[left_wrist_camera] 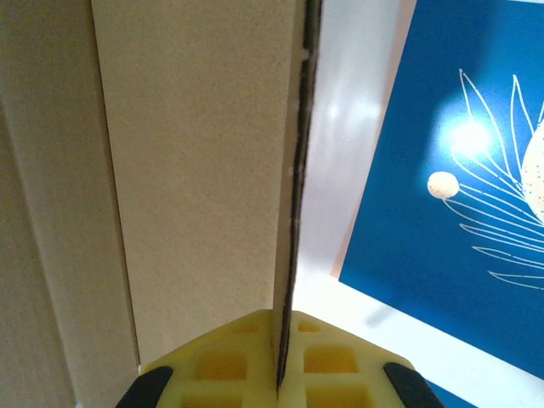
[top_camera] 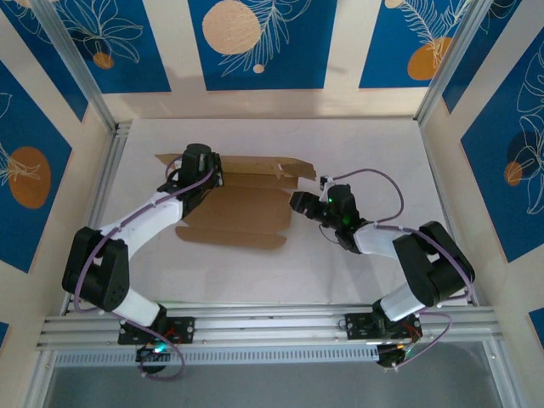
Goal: Fold the paper box
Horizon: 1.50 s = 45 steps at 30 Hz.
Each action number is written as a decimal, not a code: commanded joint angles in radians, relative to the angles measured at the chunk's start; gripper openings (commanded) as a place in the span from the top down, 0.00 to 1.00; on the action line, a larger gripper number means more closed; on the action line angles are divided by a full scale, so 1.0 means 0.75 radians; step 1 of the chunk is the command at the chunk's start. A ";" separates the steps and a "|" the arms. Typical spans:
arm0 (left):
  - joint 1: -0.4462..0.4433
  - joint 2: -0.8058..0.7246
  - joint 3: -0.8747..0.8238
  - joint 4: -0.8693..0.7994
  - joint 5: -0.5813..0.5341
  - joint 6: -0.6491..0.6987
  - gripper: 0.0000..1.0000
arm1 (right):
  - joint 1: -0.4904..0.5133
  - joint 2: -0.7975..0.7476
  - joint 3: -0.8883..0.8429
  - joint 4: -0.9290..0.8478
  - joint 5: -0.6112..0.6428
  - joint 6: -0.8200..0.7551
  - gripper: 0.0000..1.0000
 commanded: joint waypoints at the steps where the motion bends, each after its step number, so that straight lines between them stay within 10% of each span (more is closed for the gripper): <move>1: 0.008 -0.063 0.029 -0.086 -0.025 -0.049 1.00 | -0.029 0.072 0.118 -0.066 -0.033 -0.026 0.38; 14: 0.008 -0.093 0.049 -0.167 0.002 -0.098 1.00 | -0.063 0.369 0.311 0.041 0.085 0.104 0.42; 26: -0.012 -0.068 0.062 -0.182 0.009 -0.064 1.00 | -0.029 0.443 0.448 -0.011 0.024 0.048 0.85; 45: -0.064 0.007 0.073 -0.177 0.036 -0.066 1.00 | -0.040 0.699 0.572 0.337 -0.492 0.346 0.58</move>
